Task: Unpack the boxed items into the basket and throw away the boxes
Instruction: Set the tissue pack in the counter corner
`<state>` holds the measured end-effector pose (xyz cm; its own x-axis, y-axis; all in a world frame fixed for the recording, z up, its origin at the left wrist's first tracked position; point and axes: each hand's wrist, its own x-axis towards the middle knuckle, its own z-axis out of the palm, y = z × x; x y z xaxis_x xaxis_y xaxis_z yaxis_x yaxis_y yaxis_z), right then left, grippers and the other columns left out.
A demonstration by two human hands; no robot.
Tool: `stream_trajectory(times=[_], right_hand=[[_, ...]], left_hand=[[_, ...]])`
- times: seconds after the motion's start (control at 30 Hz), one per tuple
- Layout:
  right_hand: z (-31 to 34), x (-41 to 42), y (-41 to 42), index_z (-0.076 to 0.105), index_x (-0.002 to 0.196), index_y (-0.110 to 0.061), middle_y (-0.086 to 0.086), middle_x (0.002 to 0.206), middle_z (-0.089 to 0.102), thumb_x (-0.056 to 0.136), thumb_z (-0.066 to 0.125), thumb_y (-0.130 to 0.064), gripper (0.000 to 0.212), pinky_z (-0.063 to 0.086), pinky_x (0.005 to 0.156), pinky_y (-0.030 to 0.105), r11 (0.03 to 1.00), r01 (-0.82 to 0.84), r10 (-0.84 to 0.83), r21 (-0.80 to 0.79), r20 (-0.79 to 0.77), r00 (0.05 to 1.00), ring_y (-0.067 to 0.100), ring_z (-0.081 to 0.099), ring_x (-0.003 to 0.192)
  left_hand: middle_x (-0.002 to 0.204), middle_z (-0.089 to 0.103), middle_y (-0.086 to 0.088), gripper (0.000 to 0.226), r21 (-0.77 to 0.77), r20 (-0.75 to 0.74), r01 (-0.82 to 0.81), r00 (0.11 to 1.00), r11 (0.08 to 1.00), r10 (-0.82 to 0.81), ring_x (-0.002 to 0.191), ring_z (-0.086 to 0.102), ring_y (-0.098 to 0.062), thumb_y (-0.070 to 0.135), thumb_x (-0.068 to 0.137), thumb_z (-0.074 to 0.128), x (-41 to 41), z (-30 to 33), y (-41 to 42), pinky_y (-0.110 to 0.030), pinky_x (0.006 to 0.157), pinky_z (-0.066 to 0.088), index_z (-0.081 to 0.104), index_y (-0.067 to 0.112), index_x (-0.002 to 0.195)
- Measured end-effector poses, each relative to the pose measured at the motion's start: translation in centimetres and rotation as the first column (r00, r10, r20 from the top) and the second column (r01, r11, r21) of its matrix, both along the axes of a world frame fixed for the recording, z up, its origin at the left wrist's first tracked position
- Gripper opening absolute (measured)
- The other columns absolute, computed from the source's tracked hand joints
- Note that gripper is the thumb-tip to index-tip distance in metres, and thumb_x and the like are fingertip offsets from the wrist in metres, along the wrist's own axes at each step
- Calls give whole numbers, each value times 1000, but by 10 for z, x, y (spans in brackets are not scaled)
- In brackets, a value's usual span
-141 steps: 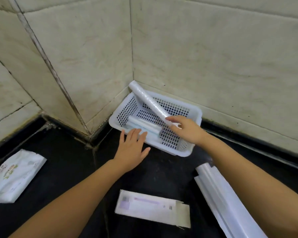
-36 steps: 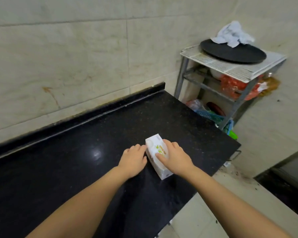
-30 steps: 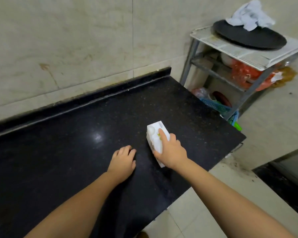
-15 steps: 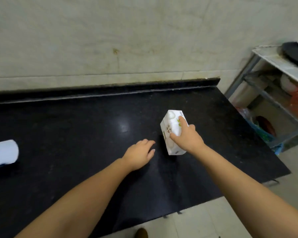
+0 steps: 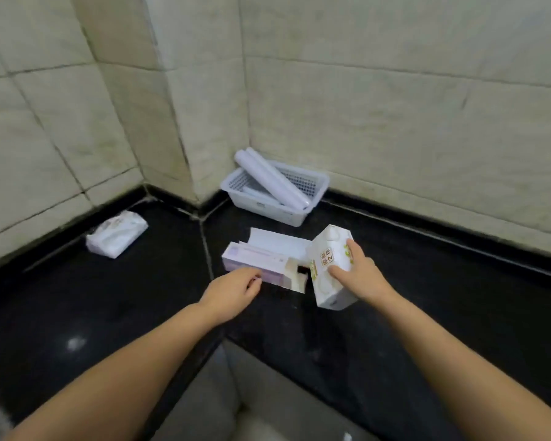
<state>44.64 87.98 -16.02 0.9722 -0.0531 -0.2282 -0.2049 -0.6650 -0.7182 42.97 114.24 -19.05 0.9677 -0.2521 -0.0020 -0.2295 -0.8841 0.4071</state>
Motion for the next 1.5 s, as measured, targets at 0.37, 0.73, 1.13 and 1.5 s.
stream_trajectory(times=[0.37, 0.73, 1.13, 1.5], right_hand=[[-8, 72, 259, 17, 148, -24, 7, 148, 38, 86, 59, -34, 76, 37, 103, 37, 939, -241, 262, 245, -55, 963, 27, 44, 128], [-76, 172, 397, -3, 149, -28, 12, 148, 37, 93, 45, -42, 75, 40, 106, 49, 880, -20, 190, 475, -313, 930, 32, 46, 126], [-88, 238, 375, 23, 143, -32, 9, 158, 4, 87, 60, -38, 68, 31, 110, 50, 405, -783, 891, -472, 10, 455, 32, 6, 145], [-122, 241, 409, 30, 134, -14, 9, 139, 42, 81, 70, -22, 66, 45, 91, 32, 752, -650, 636, 109, 138, 759, 25, 48, 124]], left_hand=[[116, 61, 1, 28, -8, -47, -391, 919, 920, 390, 96, 60, -16, 31, 94, 41, -2, -9, 240, -38, 83, 51, 53, 24, 118], [132, 44, -14, 41, 165, -122, -652, 731, 740, 671, 118, 46, -31, 27, 92, 45, 94, -46, 318, -47, 94, 46, 42, 14, 131], [145, 30, -19, 30, 27, -107, -811, 580, 585, 808, 121, 43, -37, 19, 93, 50, 167, -79, 353, -42, 99, 41, 57, -3, 112], [141, 35, -13, 30, -129, 143, -635, 748, 761, 648, 119, 44, -23, 21, 89, 58, 144, -34, 287, -32, 76, 51, 56, 3, 113]])
